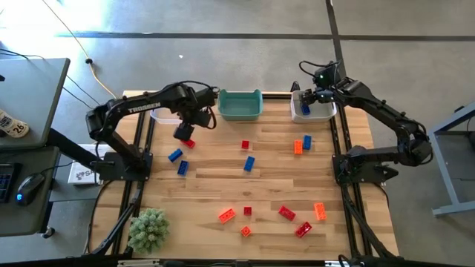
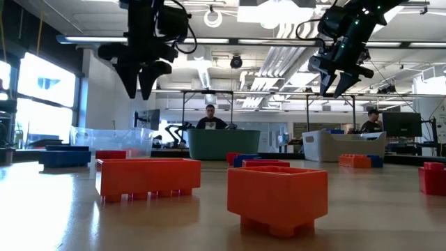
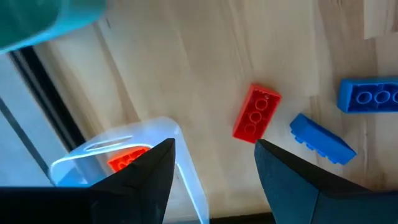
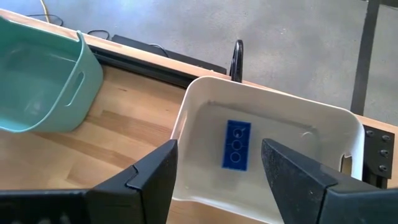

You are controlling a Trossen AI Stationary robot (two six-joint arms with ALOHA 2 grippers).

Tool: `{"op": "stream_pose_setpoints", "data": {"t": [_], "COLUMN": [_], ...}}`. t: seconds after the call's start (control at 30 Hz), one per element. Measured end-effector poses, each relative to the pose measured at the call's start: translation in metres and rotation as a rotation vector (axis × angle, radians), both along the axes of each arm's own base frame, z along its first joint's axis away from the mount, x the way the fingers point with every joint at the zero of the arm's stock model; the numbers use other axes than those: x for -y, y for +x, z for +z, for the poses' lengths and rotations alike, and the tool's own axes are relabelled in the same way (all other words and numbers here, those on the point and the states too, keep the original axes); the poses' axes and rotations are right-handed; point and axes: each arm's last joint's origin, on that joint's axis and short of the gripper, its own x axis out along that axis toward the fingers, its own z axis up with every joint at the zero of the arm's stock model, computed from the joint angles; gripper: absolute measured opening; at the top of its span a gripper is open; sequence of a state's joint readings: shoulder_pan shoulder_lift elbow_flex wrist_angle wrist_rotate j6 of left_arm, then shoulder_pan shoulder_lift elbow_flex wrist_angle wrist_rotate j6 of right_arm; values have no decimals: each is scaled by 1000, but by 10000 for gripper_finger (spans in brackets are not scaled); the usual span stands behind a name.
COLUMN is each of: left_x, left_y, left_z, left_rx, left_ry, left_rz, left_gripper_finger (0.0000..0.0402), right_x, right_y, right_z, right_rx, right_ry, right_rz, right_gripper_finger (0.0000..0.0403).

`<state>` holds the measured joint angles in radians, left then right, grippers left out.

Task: Sort & place blocks by color
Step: Put the red game piece into the green bin

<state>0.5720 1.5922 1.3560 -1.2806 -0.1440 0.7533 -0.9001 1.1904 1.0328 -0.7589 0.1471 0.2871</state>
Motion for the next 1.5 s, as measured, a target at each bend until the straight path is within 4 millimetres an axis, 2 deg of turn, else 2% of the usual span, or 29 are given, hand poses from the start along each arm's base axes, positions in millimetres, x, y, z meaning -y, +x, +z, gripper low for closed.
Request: {"op": "stream_pose_setpoints", "data": {"t": [0.3, 0.43, 0.6, 0.77, 0.93, 1.2, 1.5], "left_x": [-5, -4, 1, 13, 25, 30, 29], "left_y": [13, 13, 14, 4, -5, -2, 2], "left_z": [-23, -22, -25, -52, -73, -91, -98], "left_rx": [-78, -38, -52, -161, -278, -235, -231], "left_ry": [-10, -85, -96, -144, -107, -60, -59], "left_rz": [39, -26, -84, -103, -124, -141, -171], "left_gripper_finger": [226, 236, 238, 238, 238, 238, 238], "right_x": [0, -1, -1, -1, -1, -1, -1], "right_y": [0, 0, 0, 0, -1, 0, 0], "right_z": [0, 0, 0, -1, -1, -1, -1], "right_rx": [4, 1, 1, 0, -4, 3, 9], "right_ry": [6, 10, 10, 12, 17, 23, 27], "right_rz": [5, 5, 5, 5, 5, 8, 13], "right_gripper_finger": [222, 222, 222, 222, 222, 222, 222]}}
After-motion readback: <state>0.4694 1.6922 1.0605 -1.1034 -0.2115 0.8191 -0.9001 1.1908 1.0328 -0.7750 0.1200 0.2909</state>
